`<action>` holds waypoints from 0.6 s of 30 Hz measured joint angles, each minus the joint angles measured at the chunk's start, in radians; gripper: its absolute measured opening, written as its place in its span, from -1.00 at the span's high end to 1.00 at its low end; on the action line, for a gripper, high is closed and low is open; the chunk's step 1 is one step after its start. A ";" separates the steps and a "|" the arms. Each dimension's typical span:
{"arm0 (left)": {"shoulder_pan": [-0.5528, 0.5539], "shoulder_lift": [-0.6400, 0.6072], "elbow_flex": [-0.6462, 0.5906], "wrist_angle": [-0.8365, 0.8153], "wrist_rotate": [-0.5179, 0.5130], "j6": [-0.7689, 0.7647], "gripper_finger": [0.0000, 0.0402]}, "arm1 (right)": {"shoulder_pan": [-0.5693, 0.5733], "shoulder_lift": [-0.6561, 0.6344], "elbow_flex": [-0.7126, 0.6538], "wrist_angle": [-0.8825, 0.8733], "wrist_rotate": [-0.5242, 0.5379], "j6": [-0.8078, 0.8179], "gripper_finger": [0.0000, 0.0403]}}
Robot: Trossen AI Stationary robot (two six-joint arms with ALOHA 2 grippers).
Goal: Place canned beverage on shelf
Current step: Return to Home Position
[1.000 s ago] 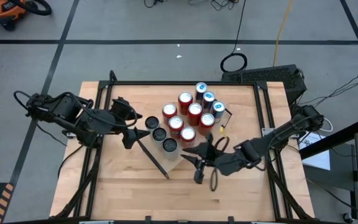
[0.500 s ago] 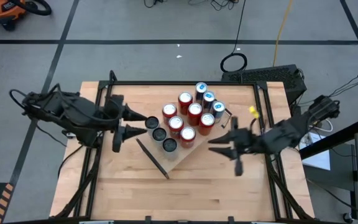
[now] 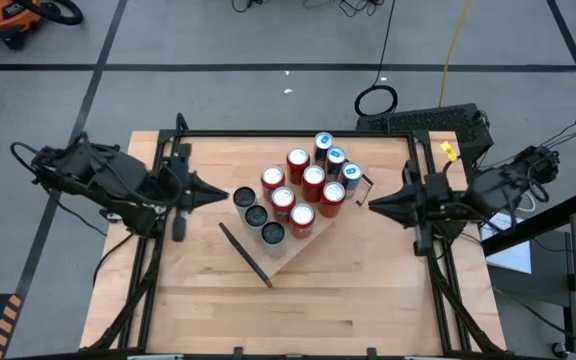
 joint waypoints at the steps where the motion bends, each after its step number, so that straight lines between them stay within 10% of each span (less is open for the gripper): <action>1: 0.000 -0.018 -0.007 -0.002 0.010 -0.001 0.98 | 0.000 -0.008 0.000 -0.002 -0.002 -0.001 0.98; 18: 0.000 -0.219 -0.252 0.068 -0.027 -0.026 1.00 | 0.000 -0.143 0.000 -0.389 0.044 0.051 1.00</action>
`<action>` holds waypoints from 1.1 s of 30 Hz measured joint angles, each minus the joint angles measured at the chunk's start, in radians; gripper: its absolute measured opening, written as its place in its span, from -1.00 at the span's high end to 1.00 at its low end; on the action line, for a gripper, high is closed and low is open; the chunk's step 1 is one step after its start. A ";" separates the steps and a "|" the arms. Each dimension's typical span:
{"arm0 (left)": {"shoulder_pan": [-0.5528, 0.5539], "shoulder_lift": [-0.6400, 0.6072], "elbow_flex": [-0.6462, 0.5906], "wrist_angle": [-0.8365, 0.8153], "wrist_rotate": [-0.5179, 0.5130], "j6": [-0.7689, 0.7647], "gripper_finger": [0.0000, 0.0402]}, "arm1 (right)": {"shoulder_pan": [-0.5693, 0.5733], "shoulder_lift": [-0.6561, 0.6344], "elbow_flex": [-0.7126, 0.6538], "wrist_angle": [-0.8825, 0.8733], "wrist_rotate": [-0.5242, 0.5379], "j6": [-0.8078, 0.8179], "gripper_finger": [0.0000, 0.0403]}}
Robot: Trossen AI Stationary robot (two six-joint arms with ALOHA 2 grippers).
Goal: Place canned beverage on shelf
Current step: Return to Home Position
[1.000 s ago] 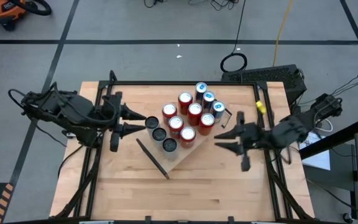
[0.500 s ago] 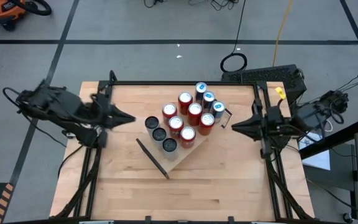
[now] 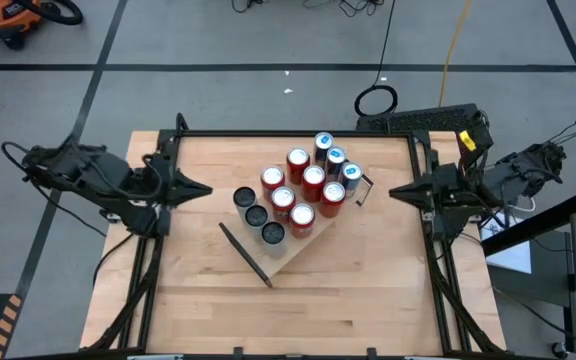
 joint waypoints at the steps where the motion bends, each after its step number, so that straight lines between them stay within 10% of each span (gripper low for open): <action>1: 0.000 -0.005 -0.022 0.018 -0.005 0.000 1.00 | 0.000 -0.005 0.000 -0.020 0.017 0.000 1.00; 20: -0.061 -0.186 -0.554 0.513 -0.010 0.058 1.00 | 0.000 -0.066 -0.015 -0.166 0.029 -0.030 1.00; 33: -0.145 -0.243 -0.701 0.785 -0.005 0.191 1.00 | 0.000 -0.254 -0.355 0.181 -0.315 -0.105 1.00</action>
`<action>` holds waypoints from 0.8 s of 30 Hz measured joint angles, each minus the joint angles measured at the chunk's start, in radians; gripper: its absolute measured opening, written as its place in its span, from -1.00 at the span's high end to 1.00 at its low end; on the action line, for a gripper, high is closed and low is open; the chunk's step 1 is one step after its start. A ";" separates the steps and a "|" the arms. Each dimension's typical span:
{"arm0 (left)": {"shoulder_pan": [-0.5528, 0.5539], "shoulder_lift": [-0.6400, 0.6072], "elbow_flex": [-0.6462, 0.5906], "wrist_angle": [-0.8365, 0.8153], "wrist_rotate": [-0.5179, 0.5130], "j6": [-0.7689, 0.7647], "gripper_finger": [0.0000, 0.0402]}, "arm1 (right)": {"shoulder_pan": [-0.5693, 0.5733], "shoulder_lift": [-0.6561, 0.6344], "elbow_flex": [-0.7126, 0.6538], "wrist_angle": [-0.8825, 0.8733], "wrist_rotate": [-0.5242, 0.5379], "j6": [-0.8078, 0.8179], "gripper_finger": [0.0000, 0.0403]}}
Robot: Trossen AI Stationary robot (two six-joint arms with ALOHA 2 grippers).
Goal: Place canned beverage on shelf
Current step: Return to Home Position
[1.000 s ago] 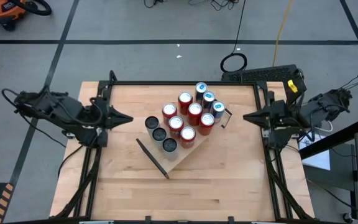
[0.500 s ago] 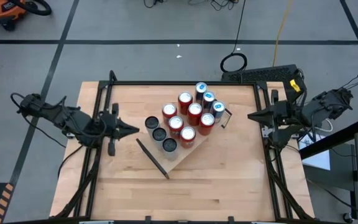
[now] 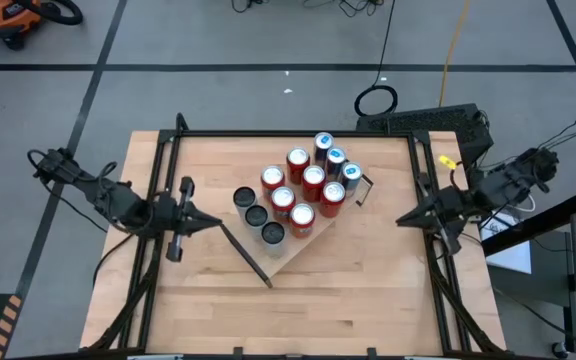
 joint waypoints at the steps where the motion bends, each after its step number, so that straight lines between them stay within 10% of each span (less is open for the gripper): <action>1: 0.001 -0.001 0.000 -0.003 -0.006 -0.005 1.00 | 0.000 -0.015 -0.023 0.024 0.000 -0.001 1.00; 13: 0.001 -0.007 -0.025 -0.023 0.048 0.089 1.00 | 0.000 -0.076 -0.232 0.227 0.012 -0.083 1.00; 24: 0.001 -0.133 -0.319 0.180 0.066 0.113 1.00 | 0.000 -0.085 -0.320 0.230 0.011 -0.108 1.00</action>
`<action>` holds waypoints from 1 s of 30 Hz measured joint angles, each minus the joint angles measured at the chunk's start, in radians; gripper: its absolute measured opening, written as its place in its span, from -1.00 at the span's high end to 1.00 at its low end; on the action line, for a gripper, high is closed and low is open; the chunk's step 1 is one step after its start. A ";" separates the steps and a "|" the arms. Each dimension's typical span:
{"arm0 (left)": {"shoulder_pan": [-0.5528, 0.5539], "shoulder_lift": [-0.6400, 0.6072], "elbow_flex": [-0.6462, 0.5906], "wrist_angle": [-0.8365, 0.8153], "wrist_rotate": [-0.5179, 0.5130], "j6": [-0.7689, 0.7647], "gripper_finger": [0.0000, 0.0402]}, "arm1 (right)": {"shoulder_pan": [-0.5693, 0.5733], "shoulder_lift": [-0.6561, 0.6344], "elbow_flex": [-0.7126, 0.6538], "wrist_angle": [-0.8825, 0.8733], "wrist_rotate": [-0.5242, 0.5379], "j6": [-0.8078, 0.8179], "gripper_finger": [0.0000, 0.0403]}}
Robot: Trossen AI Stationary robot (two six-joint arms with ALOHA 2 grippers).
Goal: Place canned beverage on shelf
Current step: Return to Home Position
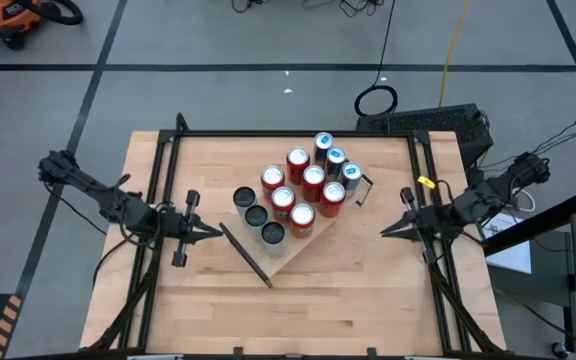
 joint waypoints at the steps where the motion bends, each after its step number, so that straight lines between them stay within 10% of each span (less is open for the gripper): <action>1: 0.000 -0.014 -0.022 0.010 0.000 0.003 1.00 | 0.000 -0.004 -0.009 0.006 0.000 -0.001 1.00; 30: 0.001 -0.389 -0.424 0.181 0.036 0.044 1.00 | 0.000 -0.080 -0.478 0.538 -0.004 -0.063 1.00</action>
